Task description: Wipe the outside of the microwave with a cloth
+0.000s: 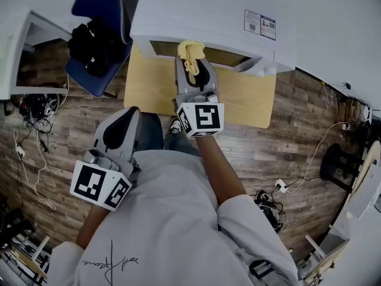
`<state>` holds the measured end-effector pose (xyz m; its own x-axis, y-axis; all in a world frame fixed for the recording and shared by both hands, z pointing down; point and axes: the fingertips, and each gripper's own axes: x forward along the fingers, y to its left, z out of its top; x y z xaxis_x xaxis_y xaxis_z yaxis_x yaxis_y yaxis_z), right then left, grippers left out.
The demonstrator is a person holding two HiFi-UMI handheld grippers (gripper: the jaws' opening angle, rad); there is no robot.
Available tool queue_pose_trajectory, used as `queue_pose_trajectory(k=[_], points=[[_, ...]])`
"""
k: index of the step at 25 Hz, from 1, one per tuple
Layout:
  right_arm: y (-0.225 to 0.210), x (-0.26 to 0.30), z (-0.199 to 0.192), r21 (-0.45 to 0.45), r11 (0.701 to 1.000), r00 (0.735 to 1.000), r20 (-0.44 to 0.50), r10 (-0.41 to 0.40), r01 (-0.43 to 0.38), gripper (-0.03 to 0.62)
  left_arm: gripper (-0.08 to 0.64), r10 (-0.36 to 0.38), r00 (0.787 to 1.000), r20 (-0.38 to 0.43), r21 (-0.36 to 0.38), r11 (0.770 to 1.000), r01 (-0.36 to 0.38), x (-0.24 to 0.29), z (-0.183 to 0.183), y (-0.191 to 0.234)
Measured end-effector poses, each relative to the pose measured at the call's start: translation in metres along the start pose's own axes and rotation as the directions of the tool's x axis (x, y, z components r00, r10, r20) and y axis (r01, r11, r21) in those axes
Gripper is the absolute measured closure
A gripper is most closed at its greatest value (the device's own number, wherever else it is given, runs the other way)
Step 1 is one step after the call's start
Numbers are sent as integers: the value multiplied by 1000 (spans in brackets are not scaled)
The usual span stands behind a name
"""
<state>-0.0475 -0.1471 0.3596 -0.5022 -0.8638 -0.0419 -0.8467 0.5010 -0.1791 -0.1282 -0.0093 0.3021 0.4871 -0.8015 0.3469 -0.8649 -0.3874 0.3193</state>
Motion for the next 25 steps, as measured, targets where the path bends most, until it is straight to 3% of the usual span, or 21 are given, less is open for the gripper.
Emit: queue_pose_trajectory(k=[18,25], points=[[89,53,-23,14,973,971,-57,231,-230,476,565,122,992,22,-25,992,-121,-16,10,38],[126,45,-13,5,929,926,-74,370,-370,474,565,114,993,38,-30,993,-113,-14,17,39]])
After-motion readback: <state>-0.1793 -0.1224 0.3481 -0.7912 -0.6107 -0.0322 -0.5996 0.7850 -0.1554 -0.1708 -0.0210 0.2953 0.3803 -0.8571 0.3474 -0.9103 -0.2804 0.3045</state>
